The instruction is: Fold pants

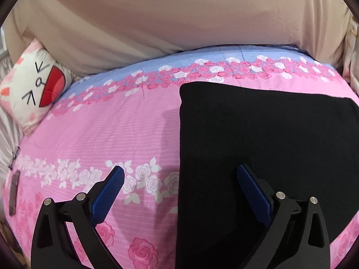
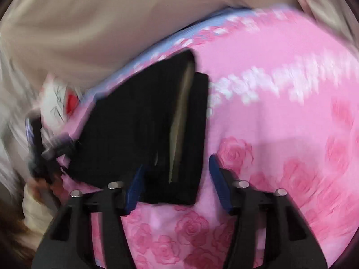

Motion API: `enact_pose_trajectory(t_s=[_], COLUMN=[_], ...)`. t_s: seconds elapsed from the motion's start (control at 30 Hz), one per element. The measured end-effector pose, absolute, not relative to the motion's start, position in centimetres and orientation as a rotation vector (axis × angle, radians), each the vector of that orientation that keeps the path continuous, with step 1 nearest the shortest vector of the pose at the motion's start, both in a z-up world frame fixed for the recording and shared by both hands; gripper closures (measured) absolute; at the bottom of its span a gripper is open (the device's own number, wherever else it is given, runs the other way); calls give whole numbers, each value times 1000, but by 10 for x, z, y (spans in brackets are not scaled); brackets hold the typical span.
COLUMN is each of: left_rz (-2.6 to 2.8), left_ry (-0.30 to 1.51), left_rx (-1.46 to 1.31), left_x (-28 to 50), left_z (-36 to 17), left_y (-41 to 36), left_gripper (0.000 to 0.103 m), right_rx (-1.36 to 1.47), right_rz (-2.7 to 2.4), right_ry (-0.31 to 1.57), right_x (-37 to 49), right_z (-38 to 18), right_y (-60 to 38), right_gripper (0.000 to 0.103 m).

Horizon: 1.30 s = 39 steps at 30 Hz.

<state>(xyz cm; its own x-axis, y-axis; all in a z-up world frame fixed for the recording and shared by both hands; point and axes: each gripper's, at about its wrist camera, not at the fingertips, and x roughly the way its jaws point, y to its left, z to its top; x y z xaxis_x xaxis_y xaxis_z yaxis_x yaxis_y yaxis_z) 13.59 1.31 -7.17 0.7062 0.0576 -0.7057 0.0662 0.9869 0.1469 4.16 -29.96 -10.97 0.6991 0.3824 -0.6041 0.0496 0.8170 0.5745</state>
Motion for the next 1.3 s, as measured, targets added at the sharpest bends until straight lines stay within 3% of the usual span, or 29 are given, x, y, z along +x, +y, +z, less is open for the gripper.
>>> enact_pose_trajectory(t_s=[0.1, 0.27, 0.37, 0.43, 0.53, 0.6, 0.7, 0.73, 0.77, 0.83, 1.03, 1.3], left_rz=[20, 29, 26, 30, 29, 22, -3, -40, -78, -181, -333, -527], left_ry=[800, 790, 798, 799, 798, 803, 817, 826, 835, 887, 1069, 1334], left_rx=[172, 177, 175, 182, 188, 182, 138, 95, 50, -74, -343, -324], left_x=[130, 110, 105, 103, 102, 103, 101, 101, 101, 104, 138, 174], left_z=[-60, -53, -55, -57, -61, -64, -60, -55, -52, -46, -55, -90], left_y=[14, 17, 18, 18, 18, 20, 26, 32, 38, 58, 120, 91], left_gripper=[5, 5, 5, 5, 5, 5, 5, 5, 5, 5, 6, 6], right_rx=[453, 445, 405, 391, 542, 668, 611, 603, 598, 565, 639, 836], right_rz=[144, 170, 261, 259, 255, 286, 276, 281, 278, 213, 256, 355], right_ry=[747, 696, 672, 737, 770, 763, 788, 784, 777, 737, 769, 936], right_x=[34, 21, 15, 26, 35, 33, 27, 24, 20, 11, 23, 70], right_z=[-77, -59, -57, -76, -112, -118, -102, -95, -89, -72, -69, -114], right_y=[-283, -261, -240, -236, -264, -277, -266, -266, -267, -276, -320, -345], right_gripper=[46, 44, 47, 60, 102, 103, 90, 77, 49, 5, 5, 6])
